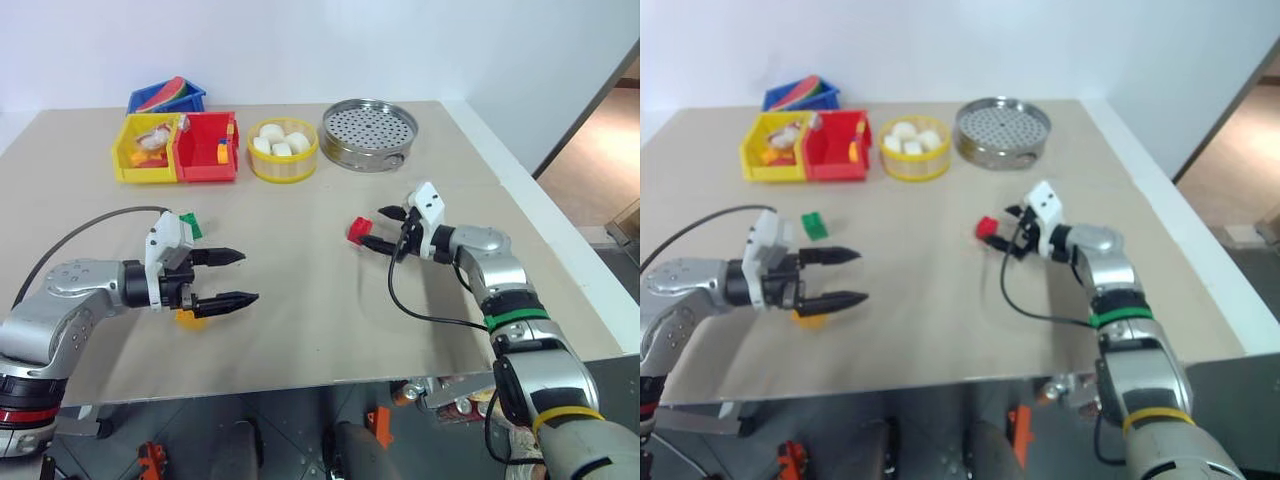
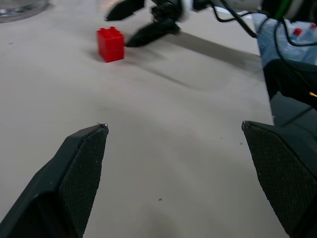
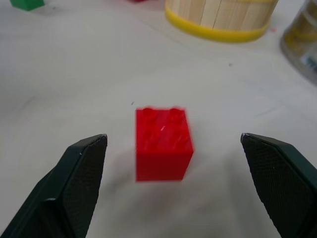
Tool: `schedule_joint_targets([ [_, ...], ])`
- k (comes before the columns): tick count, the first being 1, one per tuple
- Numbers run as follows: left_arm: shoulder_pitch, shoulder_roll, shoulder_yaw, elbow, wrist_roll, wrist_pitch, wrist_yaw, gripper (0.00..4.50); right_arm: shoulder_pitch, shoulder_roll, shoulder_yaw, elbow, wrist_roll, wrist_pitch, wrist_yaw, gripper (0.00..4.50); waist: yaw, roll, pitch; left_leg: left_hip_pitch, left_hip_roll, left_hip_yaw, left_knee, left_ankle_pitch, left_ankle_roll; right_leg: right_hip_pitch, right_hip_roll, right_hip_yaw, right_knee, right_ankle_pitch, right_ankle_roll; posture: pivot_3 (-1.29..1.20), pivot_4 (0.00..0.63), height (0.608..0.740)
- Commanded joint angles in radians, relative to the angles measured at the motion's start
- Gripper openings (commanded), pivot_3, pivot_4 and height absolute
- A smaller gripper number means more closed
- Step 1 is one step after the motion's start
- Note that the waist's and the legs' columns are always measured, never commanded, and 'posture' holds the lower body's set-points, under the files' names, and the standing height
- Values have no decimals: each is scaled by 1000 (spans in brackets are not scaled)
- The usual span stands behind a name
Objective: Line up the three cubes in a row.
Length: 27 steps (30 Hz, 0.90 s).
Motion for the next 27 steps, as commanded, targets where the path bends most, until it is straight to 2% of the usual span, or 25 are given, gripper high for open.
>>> schedule_joint_targets([
  [1, -11, 0, 8, -31, -4, -10, -3, 4479, -46, 9, -26, 52, -3, -35, 11, 4500, 0, 0, 0, 0, 0, 0, 0, 0, 0, 0, 0, 0, 0, 0, 0, 0, 150, 740],
  [6, 0, -12, 1, -37, 8, -21, 6, 4479, -47, 29, -15, 79, -9, -30, 43, 4500, 0, 0, 0, 0, 0, 0, 0, 0, 0, 0, 0, 1, 0, 0, 0, 0, 150, 740],
  [16, 16, -33, 5, -68, 7, -31, 16, 4479, -112, 64, -36, 191, -24, -10, 20, 4500, 0, 0, 0, 0, 0, 0, 1, 0, 0, 0, 1, 3, 0, 1, 1, 0, 150, 740],
  [19, 17, -42, -5, -66, 31, -53, 28, 4500, -133, 74, -44, 220, -25, -7, 9, 3665, 0, 0, 0, 0, 0, 1, 1, 0, 0, 0, 1, 3, 0, 1, 1, 0, 150, 740],
  [23, 19, -58, -8, -52, 58, -84, 44, 4500, -139, 82, -48, 237, -33, -11, 8, 2315, 0, 0, 0, 0, 0, 1, 1, 0, 0, 1, 1, 3, 0, 1, 1, 0, 150, 740],
  [25, 19, -62, -8, -51, 63, -88, 46, 4500, -138, 82, -50, 240, -37, -11, 9, 1485, 0, 0, 0, 0, 0, 1, 1, 0, 0, 1, 1, 3, 0, 1, 1, 0, 150, 740],
  [26, 19, -64, -7, -50, 65, -90, 46, 4500, -135, 79, -51, 237, -38, -11, 12, 1258, 0, 0, 0, 0, 0, 1, 1, 0, 0, 1, 1, 3, 0, 1, 1, 0, 150, 740],
  [27, 19, -65, -7, -48, 67, -92, 46, 4500, -133, 76, -50, 233, -39, -7, 19, 1256, 0, 0, 0, 0, 0, 1, 1, 0, 0, 1, 1, 3, 0, 1, 1, 0, 150, 740],
])
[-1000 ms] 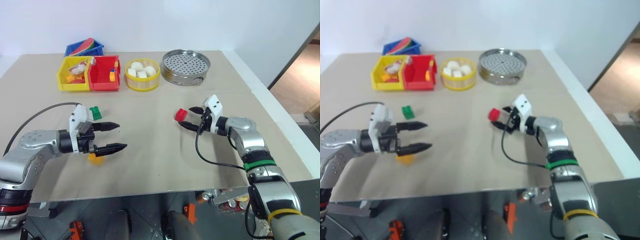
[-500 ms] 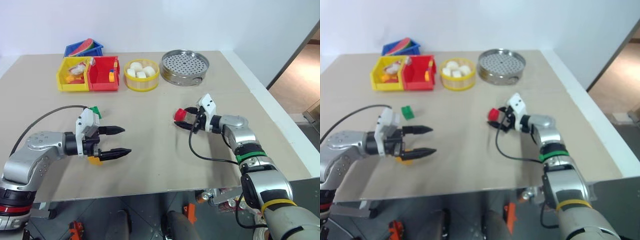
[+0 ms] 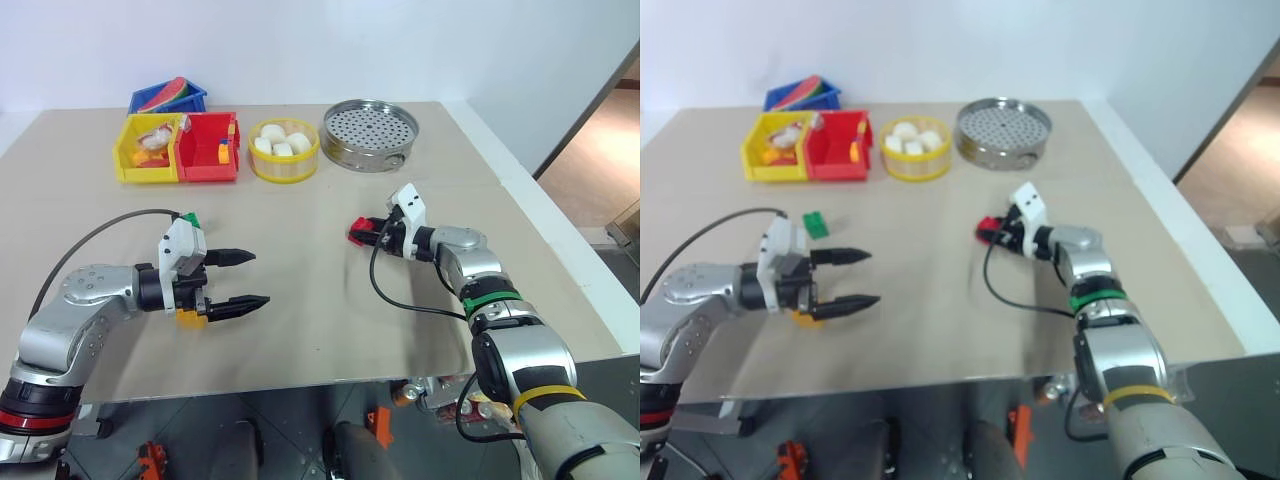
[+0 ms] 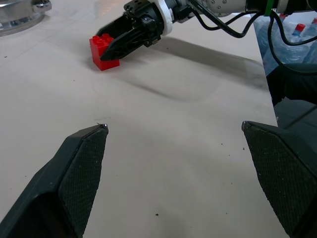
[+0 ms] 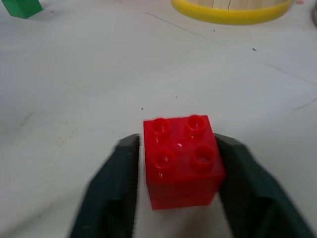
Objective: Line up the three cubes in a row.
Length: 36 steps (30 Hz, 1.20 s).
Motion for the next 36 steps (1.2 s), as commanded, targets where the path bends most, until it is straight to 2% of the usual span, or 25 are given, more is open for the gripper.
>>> schedule_joint_targets([
  [1, 1, 2, 8, -12, 10, -24, 5, 4500, -27, -11, -19, -13, 1, 3, 18, 1256, 0, 0, 0, 0, 0, 0, 0, 0, 0, 0, 0, 0, 0, 0, 0, 0, 150, 740],
  [3, 3, 1, 8, -7, 16, -29, 3, 4500, -25, -18, -18, -33, 3, 8, 39, 1256, 0, 0, 0, 0, 0, 0, 0, 0, 0, 0, 0, 0, 0, 0, 0, 0, 150, 740],
  [5, 6, -5, 18, -6, 16, -39, 7, 4500, -16, -39, -5, -111, 16, 35, 119, 1256, 0, 0, 0, 0, 0, 0, 0, 0, 0, 0, 0, 0, 0, 0, 0, 0, 150, 740],
  [10, 47, 7, 30, 4, 41, -100, -10, 4500, 103, -102, 108, -450, 22, 138, 377, 1256, 2, 0, 0, 0, 0, 0, 0, -1, 1, 0, 0, 0, 0, 0, 1, 0, 150, 740],
  [15, 65, 7, 10, 8, 69, -130, -17, 4500, 200, -121, 195, -673, 33, 203, 469, 1256, 4, 0, 0, 1, 1, 1, 0, -1, 1, 0, 1, 0, 1, 0, -1, 0, 150, 740],
  [26, 78, 3, 5, -15, 75, -124, 4, 4500, 170, -82, 191, -563, 16, 160, 417, 1256, 5, 0, 0, 1, 1, 3, 3, 0, 1, 0, 1, 2, 1, 2, -1, 0, 150, 740],
  [36, 84, 11, 5, -22, 72, -118, 8, 4500, 171, -92, 210, -488, 1, 42, 481, 1256, 6, 0, 0, 1, 1, 3, 2, 0, 1, 0, 1, 2, 1, 2, 0, 0, 150, 740],
])
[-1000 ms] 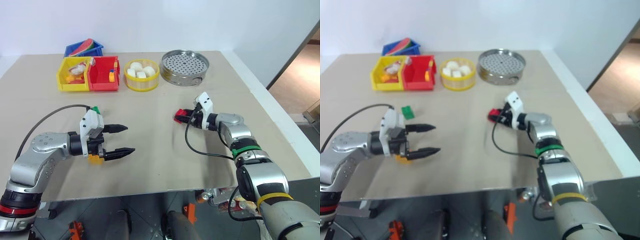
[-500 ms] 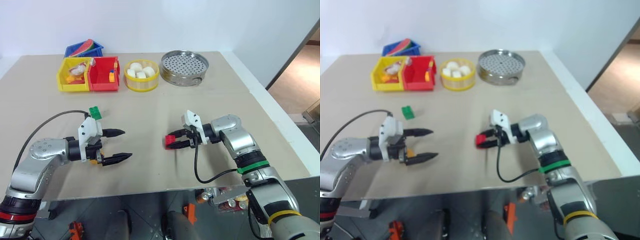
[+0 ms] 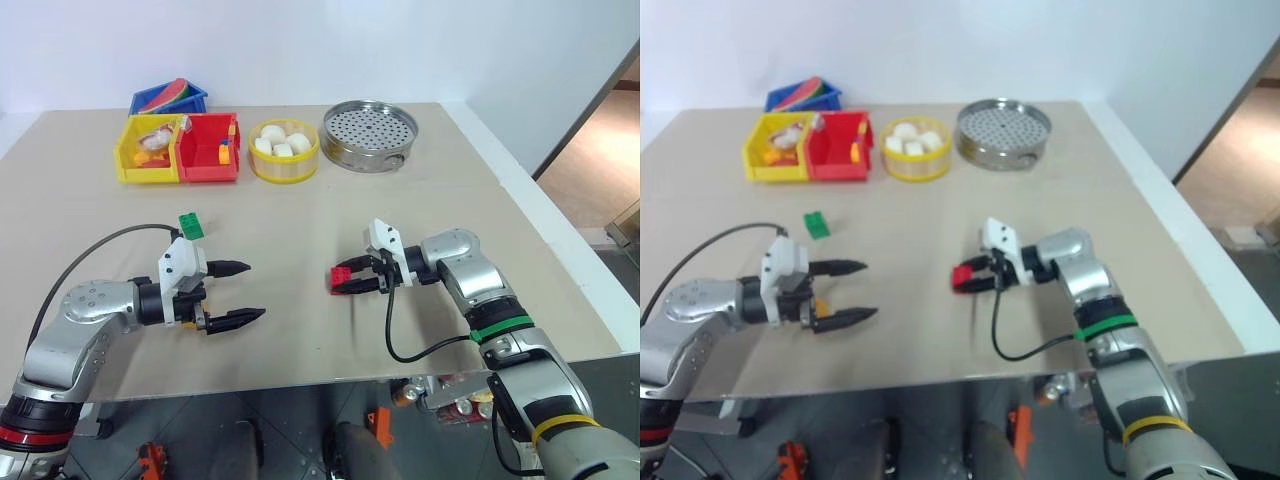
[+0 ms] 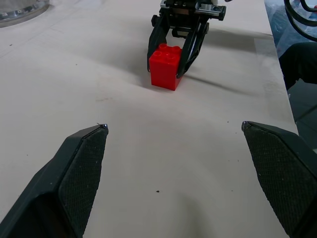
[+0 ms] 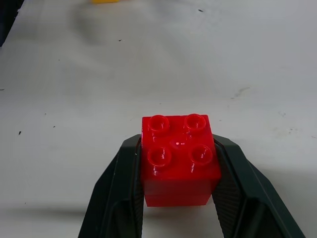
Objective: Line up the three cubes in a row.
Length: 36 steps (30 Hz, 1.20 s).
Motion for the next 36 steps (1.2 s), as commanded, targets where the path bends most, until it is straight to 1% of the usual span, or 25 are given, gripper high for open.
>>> schedule_joint_targets([
  [1, -5, 15, 12, -28, 0, -8, -1, 4500, -28, -7, -1, 33, -7, -39, 20, 1256, 0, 0, 0, 0, 0, 0, 0, 0, 0, 0, 0, 0, 0, 0, 0, 0, 150, 740],
  [8, -14, 13, 2, -25, 2, -6, 1, 4500, -50, 0, -1, 118, -26, -69, 18, 1256, 0, 0, 0, 1, 0, 0, 0, 0, 0, 1, 0, 0, 0, 0, 0, 0, 150, 740],
  [9, -14, 12, 1, -25, 3, -6, 2, 4500, -51, -2, 1, 128, -31, -79, 18, 2311, 0, 0, 0, 1, 0, 0, 0, 0, 0, 1, 0, 0, 0, 1, 0, 0, 150, 740],
  [11, -15, 10, 2, -24, 1, -5, 8, 4500, -52, -5, -1, 140, -36, -92, 18, 2911, 0, 0, 0, 1, 0, 0, 1, 0, 0, 1, 0, 0, 0, 1, -1, 0, 150, 740],
  [12, -15, 6, 5, -24, -1, -2, 15, 4500, -52, -5, -9, 141, -34, -96, 15, 3355, 0, 0, 0, 1, 0, 0, 1, 0, 0, 1, 0, 0, 0, 1, -1, 0, 150, 740],
  [13, -14, 1, 11, -23, -5, 1, 25, 4500, -51, -6, -20, 131, -25, -86, 12, 3639, 0, 0, 0, 1, 0, 0, 1, 0, 0, 1, 0, 1, 0, 1, -1, 0, 150, 740],
  [15, -14, -7, 21, -23, -7, 3, 47, 4500, -47, -8, -51, 89, 5, -42, -3, 4388, 0, 0, 0, 1, 0, 1, 0, 0, 0, 1, 0, 1, 0, 1, 0, 0, 150, 740],
  [18, -17, -15, 55, -19, -3, 10, 110, 4500, -20, -27, -121, -71, 92, 96, -29, 4451, 0, 0, 0, 1, 0, 0, 0, 0, 0, 0, 0, 1, 0, 1, 0, 0, 150, 740],
  [22, -79, -55, 170, 26, 23, 94, 370, 4500, 62, -57, -204, -346, 196, 255, -112, 4451, 2, 0, 0, 1, 1, 0, -1, 0, 0, 0, 0, 0, 0, 0, 0, 0, 150, 740],
  [25, -141, -106, 234, 42, 34, 171, 561, 4500, 123, -56, -233, -484, 204, 261, -202, 4451, 2, 0, 0, 1, 1, 0, 0, 0, 0, 1, 0, 0, 0, 0, 0, 0, 150, 740],
  [27, -173, -145, 245, 39, 60, 213, 672, 4500, 152, -55, -243, -539, 214, 282, -244, 4451, 2, 0, 0, 1, 1, 0, 0, 0, 0, 1, 0, 0, 0, 1, 1, 0, 150, 740],
  [29, -195, -188, 227, 28, 90, 240, 756, 4500, 174, -58, -245, -568, 222, 296, -270, 4451, 2, 0, 0, 1, 0, 1, 1, 0, 0, 1, -1, 1, 0, 2, 3, 0, 150, 740],
  [36, -273, -329, 170, 59, 182, 344, 981, 4500, 186, -84, -227, -538, 199, 241, -292, 4451, 2, -1, 0, 1, -1, 1, 2, 0, 0, 2, 0, 2, -1, 3, 3, 0, 150, 740],
])
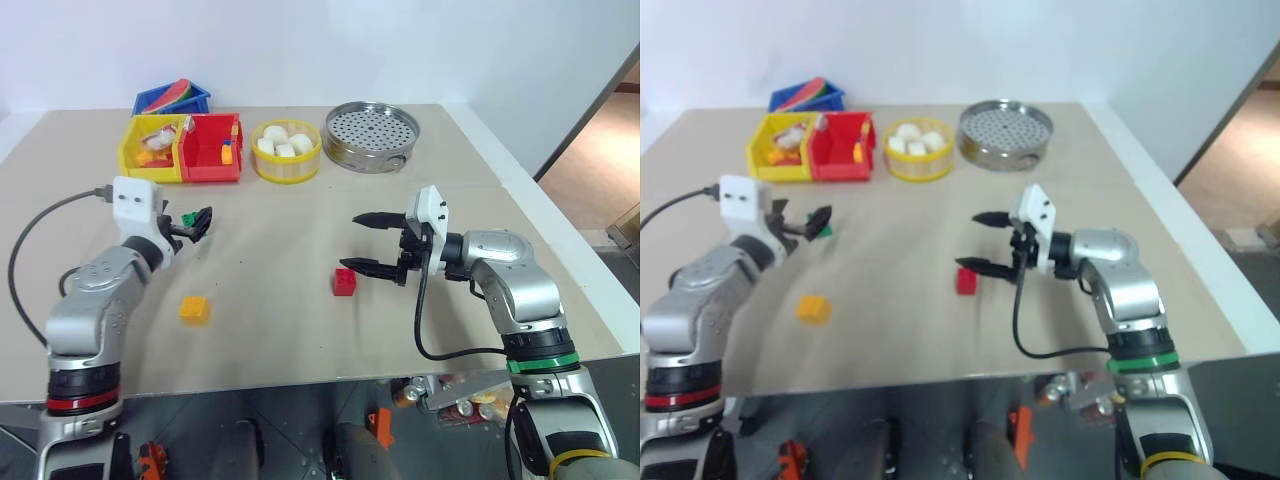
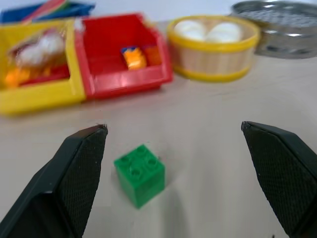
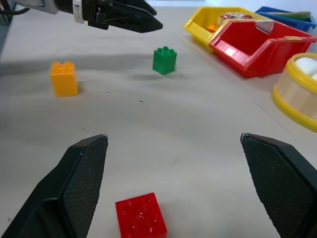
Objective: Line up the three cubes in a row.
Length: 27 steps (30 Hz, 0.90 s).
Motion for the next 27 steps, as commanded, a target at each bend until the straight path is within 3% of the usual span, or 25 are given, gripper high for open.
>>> schedule_joint_targets([
  [1, -50, -33, -12, 6, 55, 20, 95, 4500, -17, -21, -14, 0, 7, -31, -4, 4451, 0, 0, 0, 0, 0, 0, 0, 0, 0, 0, 0, 0, 0, 0, 0, 0, 150, 740],
  [13, -117, -184, 7, 55, 110, 117, 288, 4500, -27, -40, 0, 46, -4, -75, 2, 4451, 0, -1, 0, 0, 0, 0, 0, 0, 0, 0, 0, 1, 0, 0, 0, 0, 150, 740],
  [27, -171, -178, 18, 174, 172, 62, 312, 4500, -30, -57, 1, 70, -18, -99, 3, 4451, 0, -1, 0, 0, -1, 0, 0, 0, 0, 0, 0, 1, 0, 1, 1, 0, 150, 740],
])
